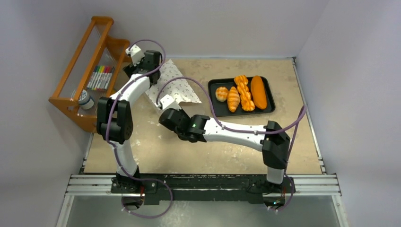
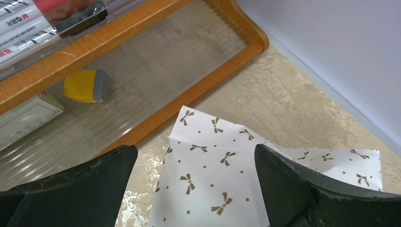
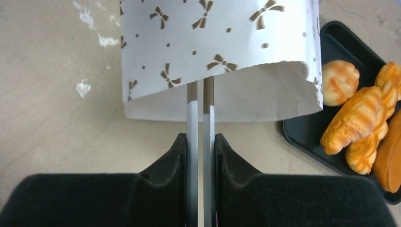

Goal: Take the fake bread out of the paper bag
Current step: Take out the fake bread from the paper bag.

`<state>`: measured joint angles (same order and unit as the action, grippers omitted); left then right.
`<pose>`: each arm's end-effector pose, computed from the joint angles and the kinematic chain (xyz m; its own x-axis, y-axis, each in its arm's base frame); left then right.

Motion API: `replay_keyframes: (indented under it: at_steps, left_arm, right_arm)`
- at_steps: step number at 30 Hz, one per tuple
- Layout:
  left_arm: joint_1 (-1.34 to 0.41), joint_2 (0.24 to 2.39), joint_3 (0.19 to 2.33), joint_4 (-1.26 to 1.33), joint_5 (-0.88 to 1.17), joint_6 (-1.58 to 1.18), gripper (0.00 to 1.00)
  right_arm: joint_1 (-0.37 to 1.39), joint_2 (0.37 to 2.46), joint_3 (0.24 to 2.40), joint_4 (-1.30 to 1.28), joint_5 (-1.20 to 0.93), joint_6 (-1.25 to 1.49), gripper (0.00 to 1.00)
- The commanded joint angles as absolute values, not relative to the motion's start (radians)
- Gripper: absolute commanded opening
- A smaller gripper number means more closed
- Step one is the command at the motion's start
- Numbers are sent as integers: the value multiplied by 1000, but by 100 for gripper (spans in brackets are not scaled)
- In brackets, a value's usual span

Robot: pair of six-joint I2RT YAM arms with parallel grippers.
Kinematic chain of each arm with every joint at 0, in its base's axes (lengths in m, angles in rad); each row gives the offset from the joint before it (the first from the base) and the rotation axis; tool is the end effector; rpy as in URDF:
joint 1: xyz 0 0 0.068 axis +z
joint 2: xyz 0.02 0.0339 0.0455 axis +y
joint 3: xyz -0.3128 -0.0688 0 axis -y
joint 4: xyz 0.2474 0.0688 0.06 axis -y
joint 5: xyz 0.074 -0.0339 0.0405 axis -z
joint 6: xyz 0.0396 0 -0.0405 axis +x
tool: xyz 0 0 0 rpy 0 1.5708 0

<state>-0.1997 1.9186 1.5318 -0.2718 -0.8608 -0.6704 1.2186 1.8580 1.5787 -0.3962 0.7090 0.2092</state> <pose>0.4542 -0.0613 0.3087 -0.1851 -0.3757 -0.9080 -0.7320 0.6693 -0.1277 0.1774 0.4080 0.3379 -0.3226 -0.4207 -0.8479 -0.4806 0.8445 -0.2362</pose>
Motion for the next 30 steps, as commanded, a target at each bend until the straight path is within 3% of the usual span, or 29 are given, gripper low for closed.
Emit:
replay_keyframes:
  at_steps: [1, 30]
  left_arm:
    - [-206, 1918, 1592, -270, -861, -680, 100]
    - [-207, 1946, 1660, -299, -880, -657, 100]
  right_arm:
    - [1232, 1763, 1547, -429, 699, 274, 0]
    - [1489, 1356, 1351, -1003, 725, 820, 0]
